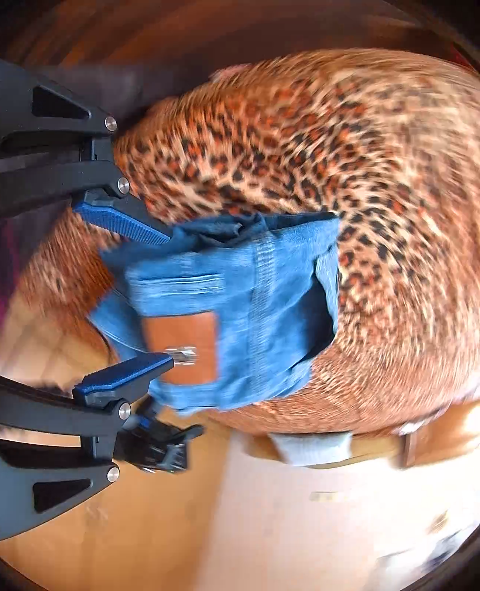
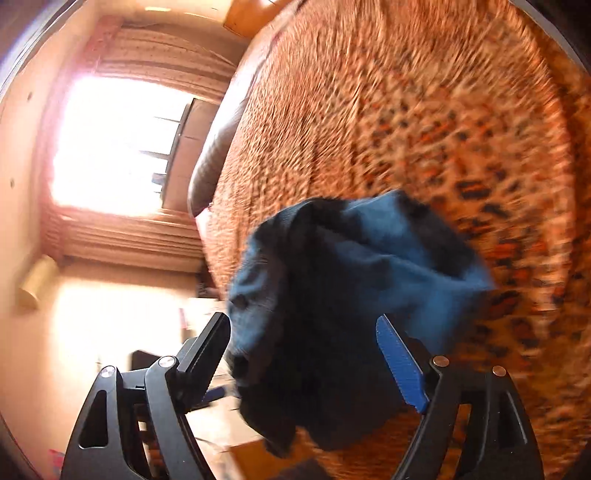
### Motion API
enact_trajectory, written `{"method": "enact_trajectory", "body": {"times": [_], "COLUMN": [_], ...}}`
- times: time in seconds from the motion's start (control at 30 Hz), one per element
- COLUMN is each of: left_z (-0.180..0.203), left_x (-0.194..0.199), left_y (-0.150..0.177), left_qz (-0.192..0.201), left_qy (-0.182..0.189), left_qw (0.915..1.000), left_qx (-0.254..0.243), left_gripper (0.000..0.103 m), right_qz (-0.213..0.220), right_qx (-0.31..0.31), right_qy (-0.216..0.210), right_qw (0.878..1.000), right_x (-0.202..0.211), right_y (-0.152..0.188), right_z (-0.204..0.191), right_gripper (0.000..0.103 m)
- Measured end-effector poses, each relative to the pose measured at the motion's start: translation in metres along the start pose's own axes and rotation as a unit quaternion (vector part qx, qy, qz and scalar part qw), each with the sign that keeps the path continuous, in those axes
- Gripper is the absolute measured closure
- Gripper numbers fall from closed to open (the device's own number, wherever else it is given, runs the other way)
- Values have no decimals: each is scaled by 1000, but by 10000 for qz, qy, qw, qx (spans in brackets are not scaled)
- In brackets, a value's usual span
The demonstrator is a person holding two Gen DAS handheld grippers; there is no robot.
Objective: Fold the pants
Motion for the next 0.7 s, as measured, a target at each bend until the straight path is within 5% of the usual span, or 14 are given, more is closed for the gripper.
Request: {"method": "enact_trajectory", "body": {"times": [0.07, 0.17, 0.27, 0.37, 0.7], "left_z": [-18, -28, -15, -10, -75], "left_x": [-22, -37, -27, -39, -71], "left_y": [-11, -4, -4, 1, 37], "left_qz": [-219, -664, -557, -750, -1417], "left_qy": [-93, 131, 222, 209, -152], "left_qw": [9983, 9944, 9969, 9963, 9872], "left_qx": [531, 817, 509, 362, 717], "left_gripper": [43, 73, 74, 89, 91], "right_qz": [-107, -627, -839, -773, -720], "right_qx": [-156, 56, 381, 443, -141], "right_qy": [-241, 233, 374, 411, 667], "right_qw": [9995, 9977, 9950, 9952, 9951], "right_x": [-20, -54, -66, -64, -36], "right_y": [-6, -9, -5, -6, 4], "right_z": [-5, -17, -37, -40, 14], "right_gripper": [18, 20, 26, 24, 23]}}
Point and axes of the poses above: each gripper's, at about its wrist camera, not at the fingertips, and x roughly against the way its jaws point, z to its right, y to its underside, the point moved 3 cm from there along -x, roughly the way its jaws point, and after that the axes turned 7 degrees about -y, right-handed, at the moved point
